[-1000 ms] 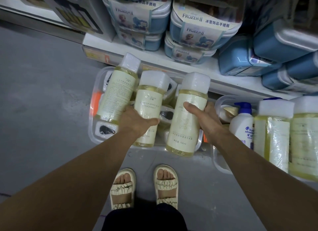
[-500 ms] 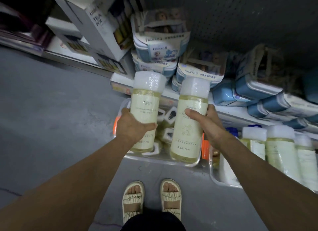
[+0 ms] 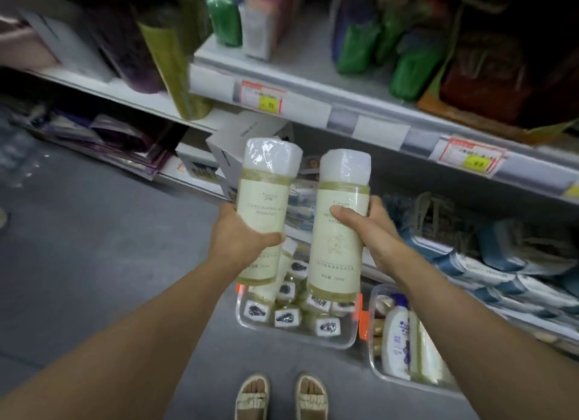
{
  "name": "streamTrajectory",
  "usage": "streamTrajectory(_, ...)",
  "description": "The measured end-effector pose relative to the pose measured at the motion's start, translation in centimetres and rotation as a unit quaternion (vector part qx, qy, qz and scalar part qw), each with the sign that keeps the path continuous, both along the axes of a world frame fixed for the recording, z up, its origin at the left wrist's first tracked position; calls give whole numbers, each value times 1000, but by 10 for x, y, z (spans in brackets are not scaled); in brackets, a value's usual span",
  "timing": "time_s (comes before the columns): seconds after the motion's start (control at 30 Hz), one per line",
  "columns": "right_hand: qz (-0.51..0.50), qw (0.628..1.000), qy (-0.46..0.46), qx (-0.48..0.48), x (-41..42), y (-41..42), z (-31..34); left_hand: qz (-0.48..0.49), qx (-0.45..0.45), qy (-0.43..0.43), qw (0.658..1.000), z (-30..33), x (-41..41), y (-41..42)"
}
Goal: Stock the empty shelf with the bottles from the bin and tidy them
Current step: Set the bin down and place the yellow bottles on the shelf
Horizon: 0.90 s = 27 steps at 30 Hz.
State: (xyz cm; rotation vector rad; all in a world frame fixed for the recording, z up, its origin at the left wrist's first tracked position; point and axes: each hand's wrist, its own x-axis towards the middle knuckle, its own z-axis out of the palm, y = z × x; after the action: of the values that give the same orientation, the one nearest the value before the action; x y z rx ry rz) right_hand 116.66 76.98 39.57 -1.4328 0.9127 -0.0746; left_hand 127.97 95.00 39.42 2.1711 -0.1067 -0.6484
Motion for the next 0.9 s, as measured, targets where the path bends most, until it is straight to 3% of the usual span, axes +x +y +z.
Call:
streamTrajectory(0.53,-3,988,-118,-100,28,36,221,11,-48,-142,989,213,23,41)
streamTrajectory(0.9,-19,961,-195,-196,26,42,350,-43,-111,-234,965,342,42,40)
